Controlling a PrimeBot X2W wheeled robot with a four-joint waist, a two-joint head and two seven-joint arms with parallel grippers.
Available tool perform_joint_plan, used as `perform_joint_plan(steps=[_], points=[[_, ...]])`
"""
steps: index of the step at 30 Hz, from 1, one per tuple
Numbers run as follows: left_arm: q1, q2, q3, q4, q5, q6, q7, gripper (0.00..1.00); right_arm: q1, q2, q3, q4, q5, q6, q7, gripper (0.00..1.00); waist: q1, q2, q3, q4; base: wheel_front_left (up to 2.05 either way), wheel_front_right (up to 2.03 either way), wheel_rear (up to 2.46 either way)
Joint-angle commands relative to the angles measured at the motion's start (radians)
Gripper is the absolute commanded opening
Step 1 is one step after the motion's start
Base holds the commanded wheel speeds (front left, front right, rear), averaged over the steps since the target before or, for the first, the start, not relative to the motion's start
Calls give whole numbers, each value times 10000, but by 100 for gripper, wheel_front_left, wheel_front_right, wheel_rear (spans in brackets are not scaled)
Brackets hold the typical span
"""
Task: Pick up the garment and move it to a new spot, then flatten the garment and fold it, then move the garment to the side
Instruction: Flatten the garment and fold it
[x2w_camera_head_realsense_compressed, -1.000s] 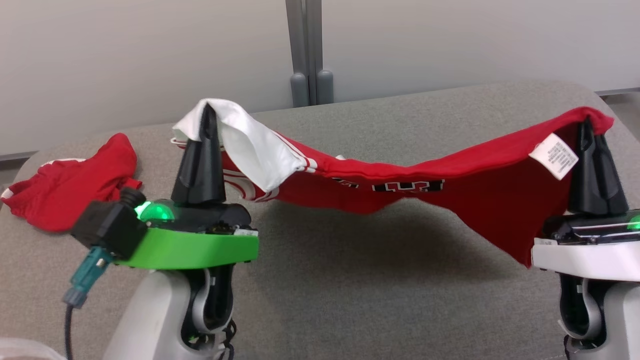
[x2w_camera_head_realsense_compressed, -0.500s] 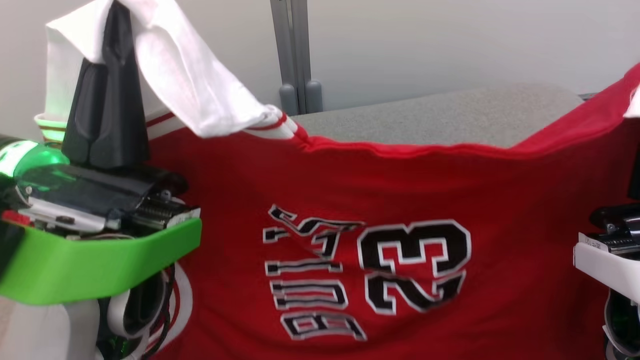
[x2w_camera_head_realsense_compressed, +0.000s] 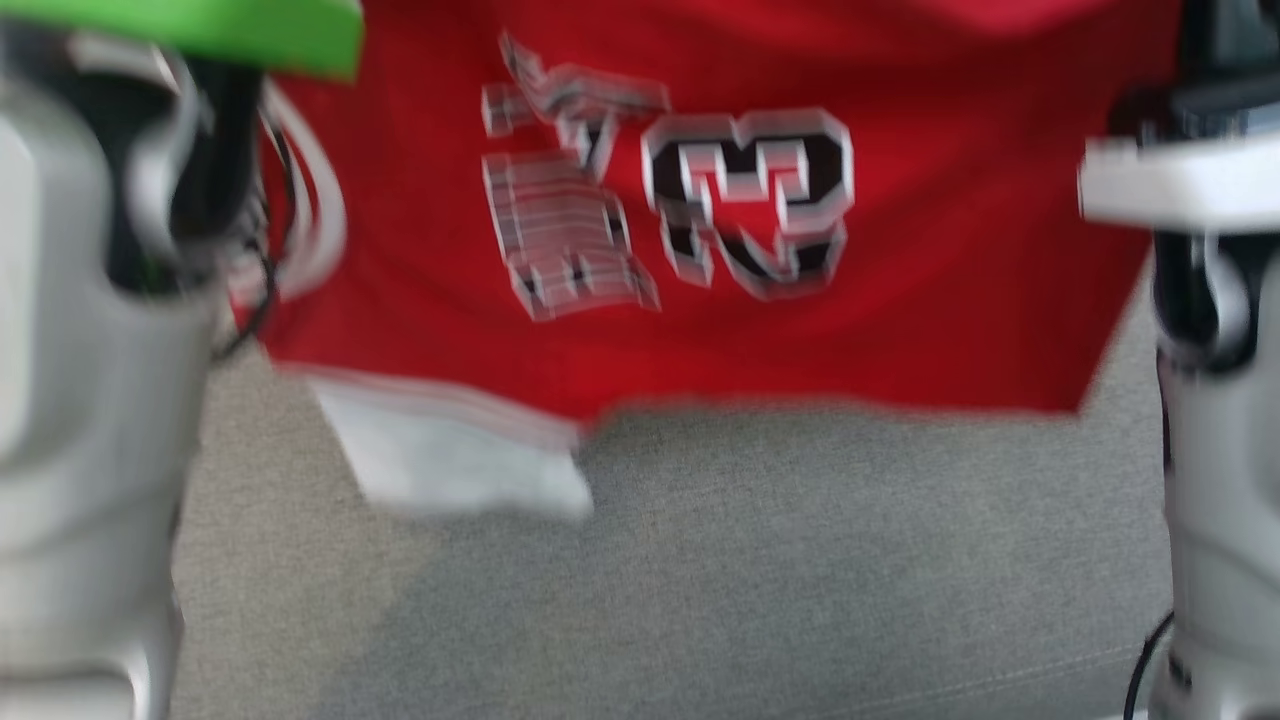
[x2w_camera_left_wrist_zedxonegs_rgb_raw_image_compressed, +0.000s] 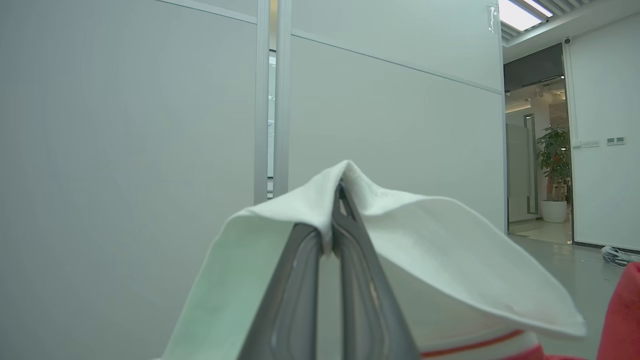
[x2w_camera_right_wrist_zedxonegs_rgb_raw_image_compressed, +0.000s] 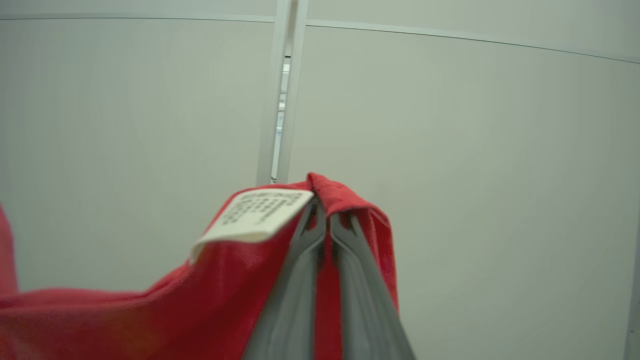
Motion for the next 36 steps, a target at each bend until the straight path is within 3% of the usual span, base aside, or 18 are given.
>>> perform_joint_plan(steps=[1, 5, 11, 15, 21, 24, 36], points=[[-995, -48, 117, 690, 245, -103, -255, 0, -1040, -4, 137, 807, -99, 0, -94, 0, 0, 0, 1719, -54, 0, 0, 0], [-3400, -418, 232, 2706, 632, -380, -1356, 0, -3861, -135, 313, 3112, -832, -4, -459, 0, 0, 0, 2485, 84, 0, 0, 0], [-5082, -947, 102, 4943, 855, -757, -2770, 0, -6417, 0, -129, 5950, -1829, -8, -1114, 0, 0, 0, 3403, 590, 0, 0, 0], [-4750, -1141, 21, 5972, 734, -944, -3266, 0, -6741, 186, -385, 7568, -2271, -6, -1563, 0, 0, 0, 4190, 882, 0, 0, 0], [-3290, -1229, -35, 6897, 594, -1389, -3712, 0, -5994, 446, -933, 9453, -2516, -8, -2082, 0, 0, 0, 4687, 1029, 0, 0, 0], [-2395, -1301, 132, 6739, 356, -1563, -3789, 0, -5611, 517, -1084, 9629, -2323, -8, -2155, 0, 0, 0, 4691, 1048, 0, 0, 0], [1280, -1429, 855, 4448, 461, -1846, -3801, 0, -2928, 520, -452, 7621, -756, -8, -2149, 0, 0, 0, 3508, 980, 0, 0, 0]])
